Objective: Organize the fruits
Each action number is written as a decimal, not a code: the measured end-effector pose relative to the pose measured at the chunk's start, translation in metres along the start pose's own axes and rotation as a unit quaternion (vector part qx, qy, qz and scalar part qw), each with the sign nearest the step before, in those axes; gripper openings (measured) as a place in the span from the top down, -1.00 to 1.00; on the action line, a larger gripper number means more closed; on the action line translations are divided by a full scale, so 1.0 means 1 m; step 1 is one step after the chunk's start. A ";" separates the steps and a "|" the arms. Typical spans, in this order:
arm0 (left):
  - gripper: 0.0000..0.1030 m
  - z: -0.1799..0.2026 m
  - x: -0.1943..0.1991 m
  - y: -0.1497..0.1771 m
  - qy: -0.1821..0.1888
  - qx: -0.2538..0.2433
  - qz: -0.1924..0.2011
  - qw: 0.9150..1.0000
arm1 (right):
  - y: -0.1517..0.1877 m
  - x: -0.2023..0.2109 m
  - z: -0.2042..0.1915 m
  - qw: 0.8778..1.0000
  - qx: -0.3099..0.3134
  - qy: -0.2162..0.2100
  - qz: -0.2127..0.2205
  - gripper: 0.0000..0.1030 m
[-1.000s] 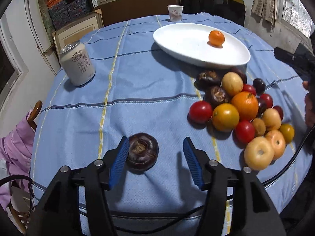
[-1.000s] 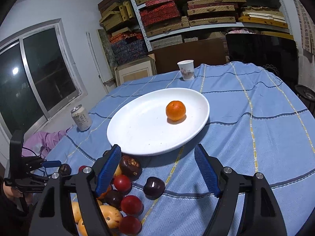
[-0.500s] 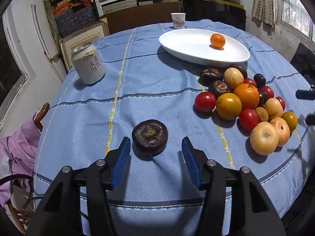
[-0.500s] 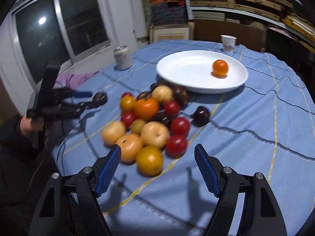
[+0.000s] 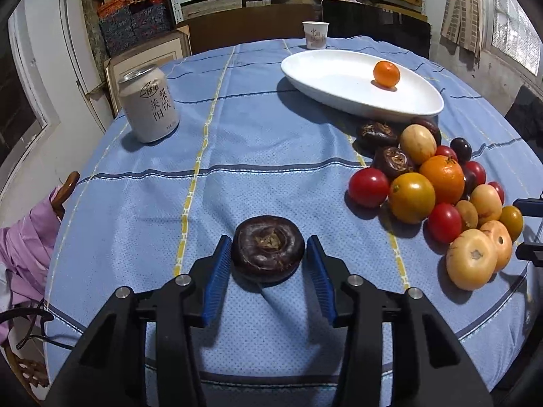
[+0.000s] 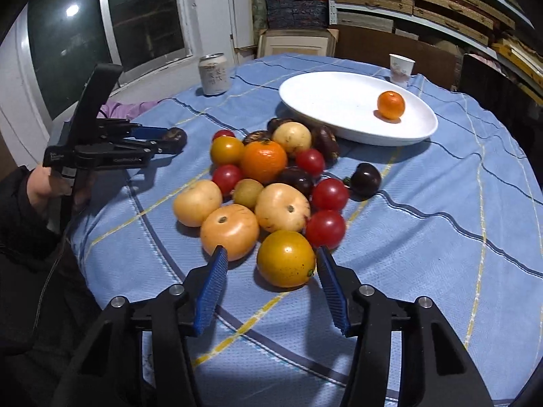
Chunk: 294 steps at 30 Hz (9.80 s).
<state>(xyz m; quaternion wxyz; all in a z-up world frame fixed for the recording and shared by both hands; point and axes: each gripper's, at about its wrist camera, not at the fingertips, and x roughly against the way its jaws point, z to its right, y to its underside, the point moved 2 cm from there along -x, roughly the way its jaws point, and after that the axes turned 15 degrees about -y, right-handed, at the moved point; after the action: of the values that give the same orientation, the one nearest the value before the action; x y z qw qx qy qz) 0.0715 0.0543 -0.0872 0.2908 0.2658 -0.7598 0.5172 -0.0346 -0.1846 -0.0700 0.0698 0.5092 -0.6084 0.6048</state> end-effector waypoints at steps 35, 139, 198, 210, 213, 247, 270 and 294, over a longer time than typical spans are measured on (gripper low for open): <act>-0.21 0.100 -0.033 -0.187 0.065 -0.020 0.039 0.997 | -0.152 -0.016 0.125 0.992 -0.039 0.086 0.087 -0.11; 0.14 0.098 0.050 0.030 0.197 -0.127 0.055 0.971 | -0.044 -0.060 -0.037 0.990 -0.013 -0.133 -0.050 0.22; -0.88 0.063 0.037 -0.053 0.035 -0.026 0.069 0.997 | -0.038 0.034 0.046 0.995 -0.049 0.029 0.086 -0.43; -0.90 0.056 0.048 -0.006 0.021 -0.006 0.047 0.999 | 0.004 0.038 0.019 0.994 -0.054 0.044 0.086 -0.57; -0.90 0.061 0.046 -0.002 0.021 -0.011 0.042 0.999 | 0.009 0.038 0.016 0.994 -0.049 0.047 0.084 -0.57; -0.90 0.075 0.033 -0.012 0.075 -0.004 0.033 0.997 | 0.007 -0.003 -0.001 0.998 -0.023 0.001 0.066 0.17; 0.24 0.112 0.039 0.001 0.139 -0.069 0.049 0.987 | 0.016 0.003 0.017 0.995 -0.050 -0.022 0.080 0.17; 0.44 0.106 0.033 0.000 0.113 -0.068 0.043 0.990 | 0.016 0.002 0.019 0.995 -0.053 -0.030 0.081 0.17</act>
<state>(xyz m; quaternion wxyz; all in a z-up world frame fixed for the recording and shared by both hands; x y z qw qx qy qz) 0.0313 -0.0483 -0.0948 0.3694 0.1523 -0.7664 0.5029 -0.0370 -0.2052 -0.0841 0.0292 0.4719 -0.6804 0.5599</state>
